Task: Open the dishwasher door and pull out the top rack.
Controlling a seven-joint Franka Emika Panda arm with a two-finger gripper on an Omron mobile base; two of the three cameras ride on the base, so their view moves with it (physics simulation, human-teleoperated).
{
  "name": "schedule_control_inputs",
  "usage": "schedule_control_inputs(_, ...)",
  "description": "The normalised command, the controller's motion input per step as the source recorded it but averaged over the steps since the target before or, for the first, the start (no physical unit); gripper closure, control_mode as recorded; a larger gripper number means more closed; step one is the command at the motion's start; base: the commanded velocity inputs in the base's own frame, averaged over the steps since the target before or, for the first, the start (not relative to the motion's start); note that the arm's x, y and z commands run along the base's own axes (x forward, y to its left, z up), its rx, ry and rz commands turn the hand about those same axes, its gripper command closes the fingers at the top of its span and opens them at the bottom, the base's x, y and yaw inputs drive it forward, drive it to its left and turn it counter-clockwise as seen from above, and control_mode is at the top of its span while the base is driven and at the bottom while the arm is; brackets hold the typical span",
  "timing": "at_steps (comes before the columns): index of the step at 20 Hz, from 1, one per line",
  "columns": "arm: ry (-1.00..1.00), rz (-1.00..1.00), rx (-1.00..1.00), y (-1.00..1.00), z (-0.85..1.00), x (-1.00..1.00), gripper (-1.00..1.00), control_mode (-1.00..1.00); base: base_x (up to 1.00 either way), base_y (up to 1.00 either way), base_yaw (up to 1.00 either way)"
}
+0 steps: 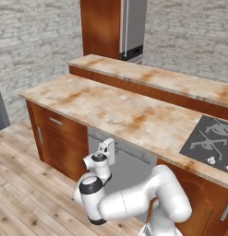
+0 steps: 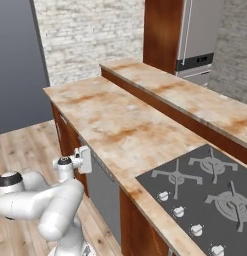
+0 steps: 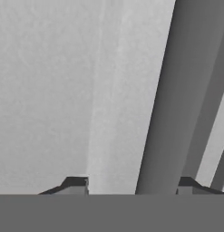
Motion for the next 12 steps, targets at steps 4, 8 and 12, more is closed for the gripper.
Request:
schedule_control_inputs(4,-0.03,-0.04,-0.05,-0.03,-0.5,0.02,1.0,-1.0,0.0,0.0,0.0)
schedule_control_inputs(8,0.0,-0.04,-0.04,0.16,-0.46,-0.03,1.0,-1.0,0.0,0.0,0.0)
schedule_control_inputs(12,0.0,-0.02,0.0,0.36,-0.39,-0.22,1.0,-1.0,0.0,0.0,0.0)
